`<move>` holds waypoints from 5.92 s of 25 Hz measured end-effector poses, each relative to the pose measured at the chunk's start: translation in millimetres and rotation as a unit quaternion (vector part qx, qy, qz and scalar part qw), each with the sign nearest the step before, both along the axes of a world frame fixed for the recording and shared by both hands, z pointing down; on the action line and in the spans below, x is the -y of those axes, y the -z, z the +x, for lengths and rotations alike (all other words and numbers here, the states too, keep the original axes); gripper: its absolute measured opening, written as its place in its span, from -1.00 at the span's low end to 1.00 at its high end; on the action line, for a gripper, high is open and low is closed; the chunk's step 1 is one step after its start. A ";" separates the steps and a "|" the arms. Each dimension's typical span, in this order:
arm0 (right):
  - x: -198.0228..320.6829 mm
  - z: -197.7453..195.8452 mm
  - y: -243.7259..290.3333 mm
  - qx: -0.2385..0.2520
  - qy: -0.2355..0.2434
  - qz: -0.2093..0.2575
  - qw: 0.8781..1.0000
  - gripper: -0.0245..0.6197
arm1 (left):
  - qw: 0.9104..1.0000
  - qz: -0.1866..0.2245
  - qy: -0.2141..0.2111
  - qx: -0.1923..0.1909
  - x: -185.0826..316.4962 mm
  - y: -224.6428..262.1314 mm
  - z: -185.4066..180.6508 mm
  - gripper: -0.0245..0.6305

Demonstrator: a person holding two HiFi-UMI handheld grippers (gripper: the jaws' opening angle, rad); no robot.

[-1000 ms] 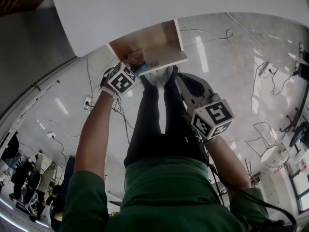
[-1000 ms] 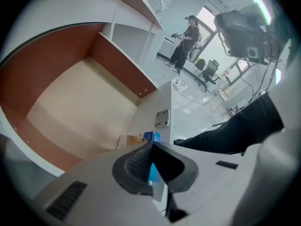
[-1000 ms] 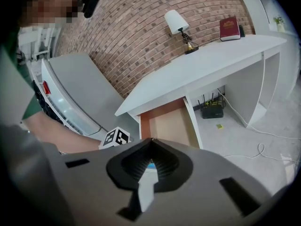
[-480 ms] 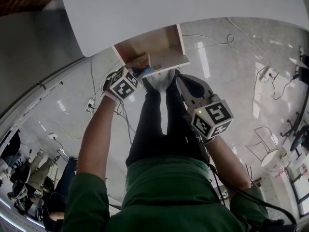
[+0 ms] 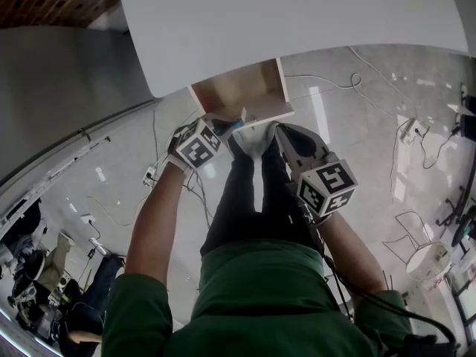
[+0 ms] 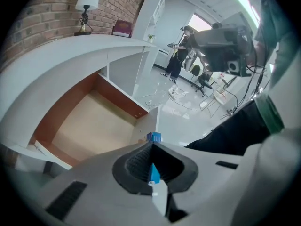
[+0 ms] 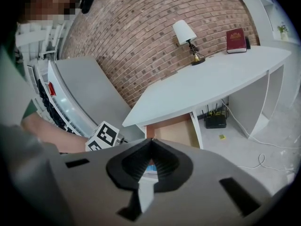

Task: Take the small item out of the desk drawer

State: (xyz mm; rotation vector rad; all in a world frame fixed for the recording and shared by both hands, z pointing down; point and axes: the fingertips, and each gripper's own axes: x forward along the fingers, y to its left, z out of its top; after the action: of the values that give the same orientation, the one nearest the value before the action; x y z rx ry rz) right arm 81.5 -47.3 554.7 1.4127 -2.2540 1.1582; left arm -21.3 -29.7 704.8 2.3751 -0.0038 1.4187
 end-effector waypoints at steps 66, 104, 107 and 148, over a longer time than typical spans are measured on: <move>32.3 22.4 140.9 -0.041 -0.009 0.074 0.996 -0.91 | 0.964 0.257 0.046 0.046 165.9 121.5 5.8 -0.90; 60.5 -27.7 288.7 -0.041 0.032 0.263 0.963 -0.91 | 0.813 0.320 0.397 -0.282 103.3 435.2 -69.9 -0.74; 60.9 -28.4 322.1 -0.046 0.032 0.300 0.952 -0.91 | 0.800 0.343 0.389 -0.301 96.4 468.8 -65.5 -0.78; 60.7 -26.1 411.1 -0.127 0.029 0.444 0.887 -0.92 | 0.702 0.447 0.427 -0.353 95.9 567.9 -114.9 -0.83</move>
State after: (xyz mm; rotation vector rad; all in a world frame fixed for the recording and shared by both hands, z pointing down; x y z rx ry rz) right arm 55.3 -107.9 143.6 1.6002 -2.6951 -0.1745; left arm -136.2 -125.6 136.9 2.7333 -1.6684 -0.0786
